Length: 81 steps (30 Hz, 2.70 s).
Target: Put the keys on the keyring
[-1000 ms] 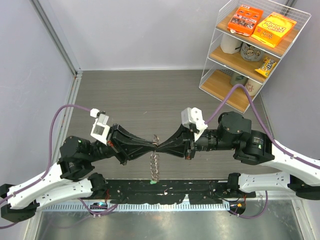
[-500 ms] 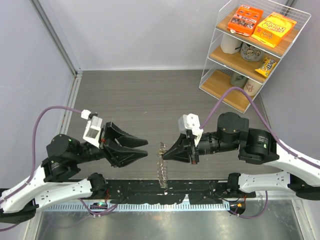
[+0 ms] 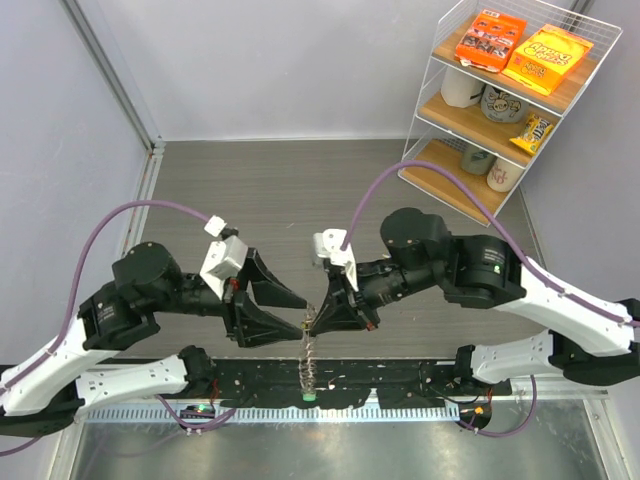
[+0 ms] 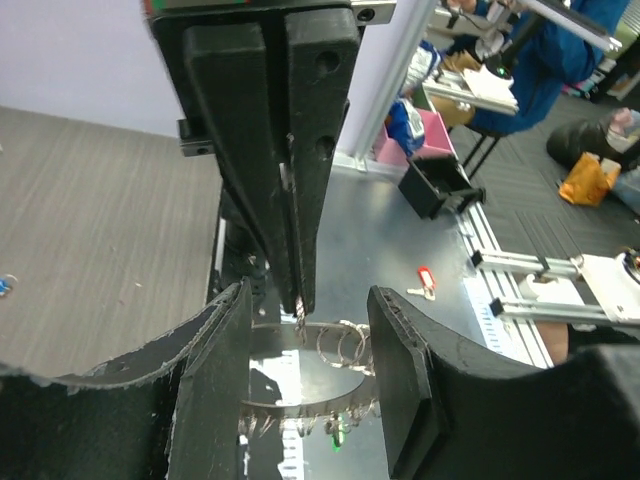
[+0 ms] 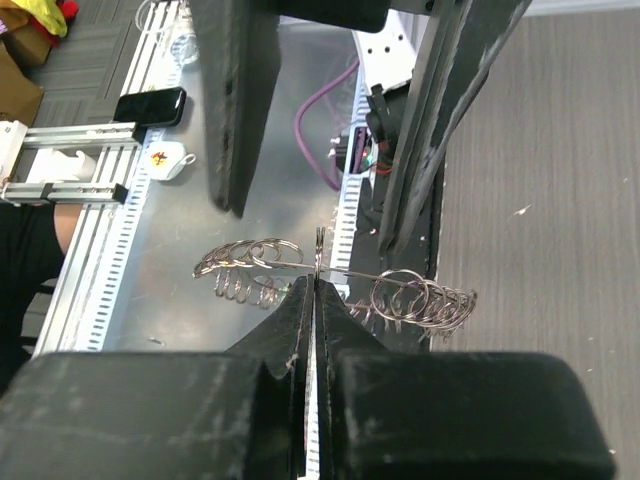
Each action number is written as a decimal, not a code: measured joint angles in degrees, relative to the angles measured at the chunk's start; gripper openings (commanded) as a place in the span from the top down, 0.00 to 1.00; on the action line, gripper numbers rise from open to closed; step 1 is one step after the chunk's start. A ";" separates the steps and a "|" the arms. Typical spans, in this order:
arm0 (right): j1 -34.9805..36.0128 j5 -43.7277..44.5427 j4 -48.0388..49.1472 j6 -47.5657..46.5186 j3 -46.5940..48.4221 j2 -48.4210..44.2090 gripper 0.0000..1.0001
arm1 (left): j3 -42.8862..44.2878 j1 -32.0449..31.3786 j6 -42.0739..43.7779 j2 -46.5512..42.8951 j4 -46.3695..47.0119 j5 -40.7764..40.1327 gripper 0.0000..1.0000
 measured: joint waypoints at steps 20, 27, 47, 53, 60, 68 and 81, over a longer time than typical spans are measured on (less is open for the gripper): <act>0.00 -0.39 -6.43 2.43 4.96 4.39 0.95 | 8.35 0.00 6.62 6.58 -19.52 2.01 0.50; 0.00 0.22 -7.34 2.43 6.43 6.91 0.95 | 8.37 0.00 7.04 6.82 -20.87 1.33 0.54; -0.02 1.55 -9.40 2.29 7.50 8.46 0.94 | 10.75 0.00 9.40 8.50 -24.52 0.33 0.77; 0.00 1.55 -9.84 2.08 7.50 8.46 0.95 | 10.91 0.00 9.53 8.59 -24.74 -0.09 0.74; 0.00 1.55 -9.86 2.08 7.50 8.46 0.94 | 10.91 0.00 9.57 8.81 -24.74 -0.04 0.71; -0.02 1.53 -9.94 2.08 7.50 8.46 0.94 | 11.15 0.00 9.62 9.81 -24.70 -0.02 0.93; -0.07 1.79 -7.30 2.32 5.51 6.99 0.67 | 9.70 0.00 9.51 7.80 -22.40 -1.09 1.00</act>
